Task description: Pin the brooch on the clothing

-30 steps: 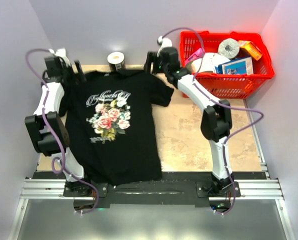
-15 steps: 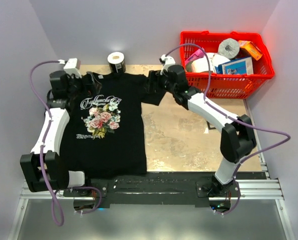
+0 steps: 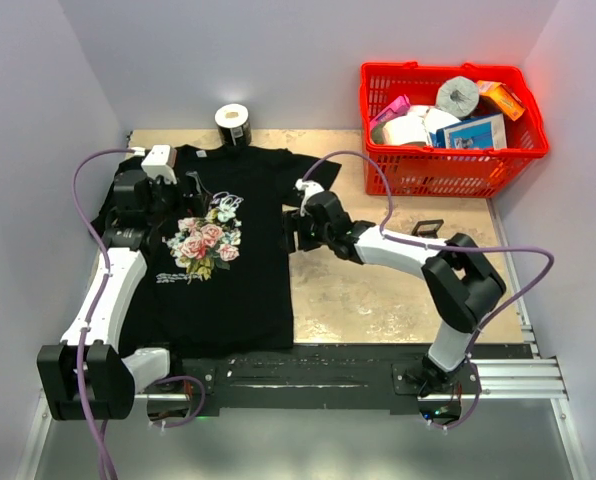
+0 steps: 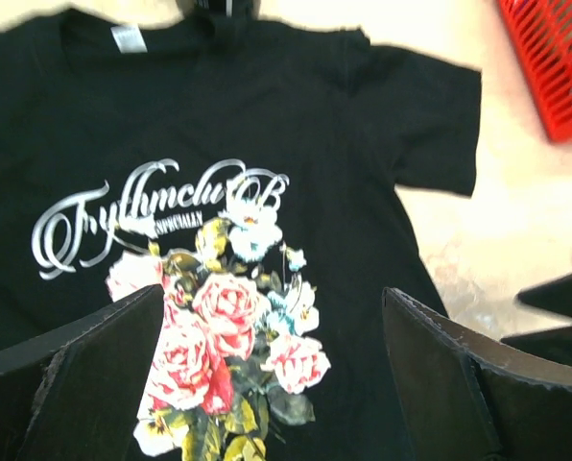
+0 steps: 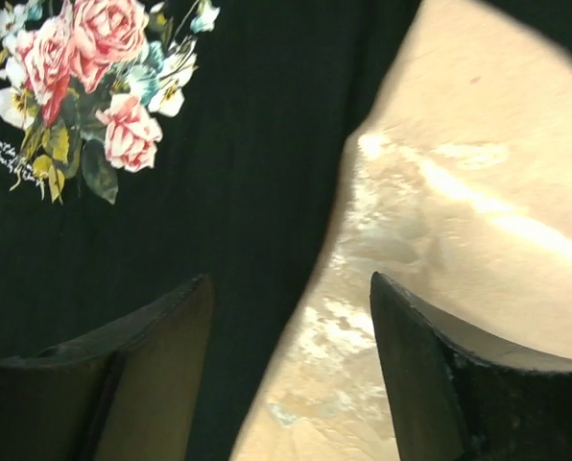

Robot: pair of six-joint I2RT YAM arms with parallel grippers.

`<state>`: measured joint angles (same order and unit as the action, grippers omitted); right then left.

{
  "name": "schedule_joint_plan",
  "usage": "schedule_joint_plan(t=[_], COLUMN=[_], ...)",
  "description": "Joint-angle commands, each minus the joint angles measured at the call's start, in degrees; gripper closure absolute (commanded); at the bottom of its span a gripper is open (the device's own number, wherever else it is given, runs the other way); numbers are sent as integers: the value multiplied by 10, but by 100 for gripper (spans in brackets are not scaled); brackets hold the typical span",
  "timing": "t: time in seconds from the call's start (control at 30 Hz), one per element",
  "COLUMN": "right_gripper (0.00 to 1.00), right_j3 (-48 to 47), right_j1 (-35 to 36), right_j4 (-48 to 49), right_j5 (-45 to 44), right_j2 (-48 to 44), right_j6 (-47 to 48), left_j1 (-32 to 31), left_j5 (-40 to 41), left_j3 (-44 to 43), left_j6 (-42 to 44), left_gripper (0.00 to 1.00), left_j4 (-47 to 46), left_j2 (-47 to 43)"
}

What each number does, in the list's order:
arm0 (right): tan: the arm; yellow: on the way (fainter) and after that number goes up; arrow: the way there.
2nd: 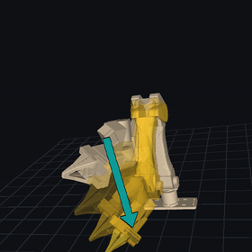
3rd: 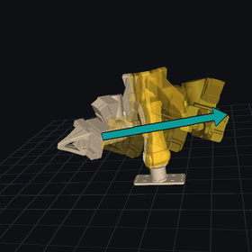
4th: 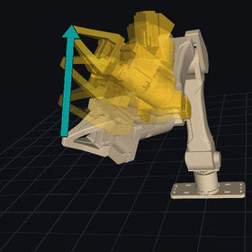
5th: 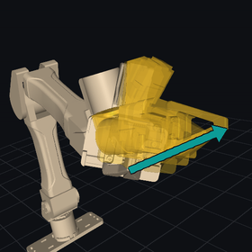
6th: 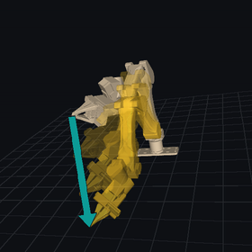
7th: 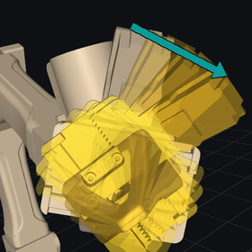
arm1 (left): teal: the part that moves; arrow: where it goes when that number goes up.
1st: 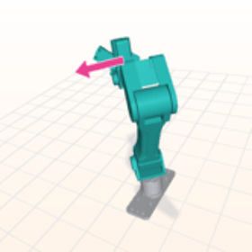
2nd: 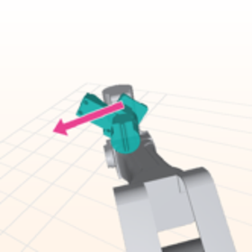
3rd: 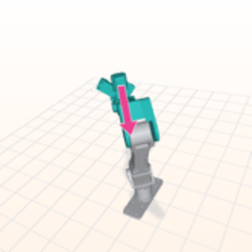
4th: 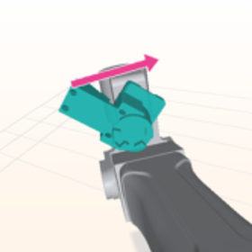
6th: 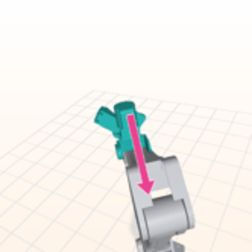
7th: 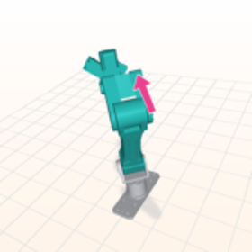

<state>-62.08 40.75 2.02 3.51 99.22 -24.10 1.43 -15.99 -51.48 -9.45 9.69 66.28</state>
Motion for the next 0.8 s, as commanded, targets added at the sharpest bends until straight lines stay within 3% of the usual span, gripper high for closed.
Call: schedule_joint_plan(t=[0.0, 0.47, 0.77], right_gripper=[34, 48, 51], right_j3=[-1, -7, -12], right_j1=[19, 29, 29], right_j4=[48, 60, 79], right_j5=[-10, -18, 4], right_j2=[34, 93, 114], right_j6=[-27, -48, -53], left_j1=[1, 0, 0], left_j5=[10, -26, -30], left_j3=[6, 2, 4], left_j6=[0, -9, -11], left_gripper=[1, 1, 1], left_j4=[-36, -41, -43], left_j2=[-16, -12, -11])
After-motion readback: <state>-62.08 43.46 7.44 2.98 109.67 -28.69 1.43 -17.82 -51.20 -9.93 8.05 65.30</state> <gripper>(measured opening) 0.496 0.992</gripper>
